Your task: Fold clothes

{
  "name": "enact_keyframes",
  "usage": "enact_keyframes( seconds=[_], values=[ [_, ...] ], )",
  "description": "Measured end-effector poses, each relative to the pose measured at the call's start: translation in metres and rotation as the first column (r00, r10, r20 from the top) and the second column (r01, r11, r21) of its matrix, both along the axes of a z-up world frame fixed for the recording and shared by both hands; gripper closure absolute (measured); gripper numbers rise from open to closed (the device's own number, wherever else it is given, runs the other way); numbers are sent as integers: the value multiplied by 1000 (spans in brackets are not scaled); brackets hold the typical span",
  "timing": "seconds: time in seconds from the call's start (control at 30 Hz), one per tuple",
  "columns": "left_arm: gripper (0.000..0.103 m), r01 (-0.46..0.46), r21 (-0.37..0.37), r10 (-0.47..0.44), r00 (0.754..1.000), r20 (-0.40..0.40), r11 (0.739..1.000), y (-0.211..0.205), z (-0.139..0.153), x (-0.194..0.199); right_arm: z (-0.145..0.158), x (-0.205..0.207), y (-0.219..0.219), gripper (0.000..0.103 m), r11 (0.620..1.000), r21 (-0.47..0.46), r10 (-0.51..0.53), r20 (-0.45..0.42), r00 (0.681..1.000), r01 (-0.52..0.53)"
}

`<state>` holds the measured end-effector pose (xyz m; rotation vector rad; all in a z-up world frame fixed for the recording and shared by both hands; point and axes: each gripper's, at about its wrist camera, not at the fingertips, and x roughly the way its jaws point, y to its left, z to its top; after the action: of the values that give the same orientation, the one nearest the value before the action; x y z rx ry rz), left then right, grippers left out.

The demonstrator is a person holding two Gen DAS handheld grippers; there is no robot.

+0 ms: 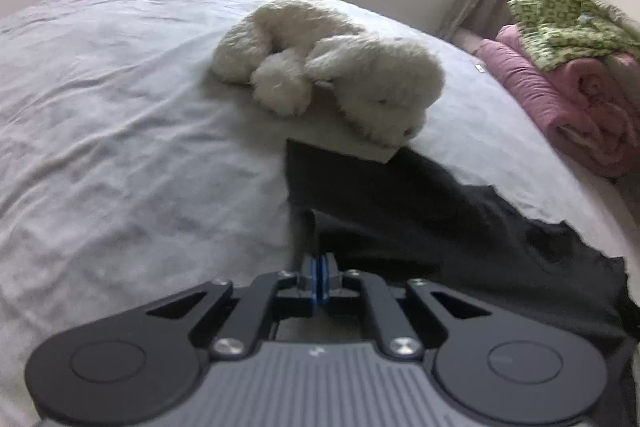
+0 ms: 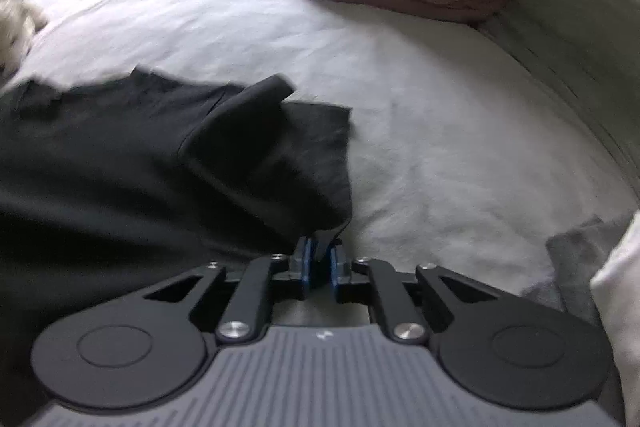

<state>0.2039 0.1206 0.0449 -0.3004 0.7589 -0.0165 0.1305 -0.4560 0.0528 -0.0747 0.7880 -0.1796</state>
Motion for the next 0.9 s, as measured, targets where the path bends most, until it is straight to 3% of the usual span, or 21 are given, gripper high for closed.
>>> enact_keyframes(
  seconds=[0.07,0.13,0.3,0.37,0.5,0.57,0.6,0.63,0.8,0.9],
  values=[
    [78,-34,1,34,999,9,999,5,9,-3,17,-11,0,71,1000,1,-8,62,998,8],
    [72,-41,-10,42,999,28,999,9,18,-13,32,-25,4,63,1000,-17,26,105,994,-25],
    [72,63,19,-64,997,36,998,-13,28,-59,44,-71,19,63,985,38,164,93,982,-168],
    [72,100,1,-100,995,16,995,-24,25,-76,35,-80,24,73,976,82,197,47,979,-201],
    [72,143,-5,-143,989,-38,990,-44,8,-96,7,-85,15,76,962,217,178,-44,983,-164],
    [74,154,30,-152,986,-63,988,-51,-4,-99,-3,-90,14,91,964,213,177,-63,982,-160],
    [81,160,48,-156,985,-77,986,-54,-11,-100,-5,-93,16,93,966,196,184,-61,981,-169],
    [102,161,68,-155,984,-88,985,-56,-17,-101,-6,-94,17,103,967,181,193,-56,980,-180],
    [102,149,56,-145,987,-70,987,-49,-18,-106,-4,-96,20,103,987,47,154,-72,985,-151],
    [102,132,-3,-132,989,-60,991,-39,-15,-106,-4,-96,5,103,978,141,163,-59,985,-154]
  ],
)
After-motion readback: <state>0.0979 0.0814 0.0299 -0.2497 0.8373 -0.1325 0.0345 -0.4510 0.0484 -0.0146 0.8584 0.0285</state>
